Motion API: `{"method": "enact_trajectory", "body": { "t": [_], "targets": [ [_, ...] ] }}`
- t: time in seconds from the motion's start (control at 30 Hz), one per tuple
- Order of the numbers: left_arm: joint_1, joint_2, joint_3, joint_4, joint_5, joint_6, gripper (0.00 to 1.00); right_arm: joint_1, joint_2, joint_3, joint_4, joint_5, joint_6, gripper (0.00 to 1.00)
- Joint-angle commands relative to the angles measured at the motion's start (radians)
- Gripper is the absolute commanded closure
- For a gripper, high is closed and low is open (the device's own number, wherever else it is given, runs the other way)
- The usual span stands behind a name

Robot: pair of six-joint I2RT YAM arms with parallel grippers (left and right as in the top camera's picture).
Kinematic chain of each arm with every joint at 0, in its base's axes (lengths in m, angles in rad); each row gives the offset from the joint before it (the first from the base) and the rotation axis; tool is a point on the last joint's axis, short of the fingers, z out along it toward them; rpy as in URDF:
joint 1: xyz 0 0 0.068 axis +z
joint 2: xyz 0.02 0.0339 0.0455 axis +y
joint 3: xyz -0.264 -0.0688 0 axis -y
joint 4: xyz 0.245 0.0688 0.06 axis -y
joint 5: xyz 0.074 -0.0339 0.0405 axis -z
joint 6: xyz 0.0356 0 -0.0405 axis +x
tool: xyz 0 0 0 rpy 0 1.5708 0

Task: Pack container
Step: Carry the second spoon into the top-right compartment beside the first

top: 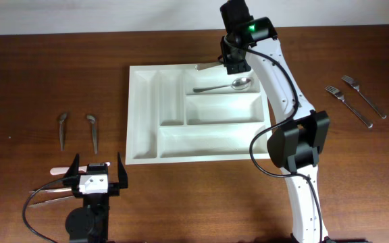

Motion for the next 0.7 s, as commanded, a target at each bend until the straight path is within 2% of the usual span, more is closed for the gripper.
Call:
{"method": "enact_trajectory", "body": {
  "t": [0.0, 0.17, 0.33, 0.43, 0.47, 0.57, 0.67],
  "targets": [
    [0.006, -0.009, -0.007, 0.003, -0.011, -0.009, 0.01, 0.0, 0.022, 0.017, 0.0, 0.03, 0.02, 0.96],
    [0.006, -0.009, -0.007, 0.003, -0.011, -0.009, 0.01, 0.0, 0.049, 0.017, -0.007, 0.006, 0.02, 0.96],
    [0.006, -0.009, -0.007, 0.003, -0.011, -0.009, 0.01, 0.0, 0.057, 0.017, -0.008, -0.007, 0.019, 0.9],
    [0.006, -0.009, -0.007, 0.003, -0.011, -0.009, 0.01, -0.005, 0.057, 0.017, -0.008, -0.003, 0.012, 0.71],
    [0.006, -0.009, -0.007, 0.003, -0.011, -0.009, 0.01, -0.008, 0.057, 0.017, -0.008, -0.003, -0.002, 0.68],
    [0.006, -0.009, -0.007, 0.003, -0.011, -0.009, 0.01, -0.025, 0.057, 0.017, -0.008, -0.003, -0.097, 0.57],
    [0.006, -0.009, -0.007, 0.003, -0.011, -0.009, 0.01, -0.05, 0.057, 0.017, -0.008, -0.003, -0.215, 0.39]
  ]
}}
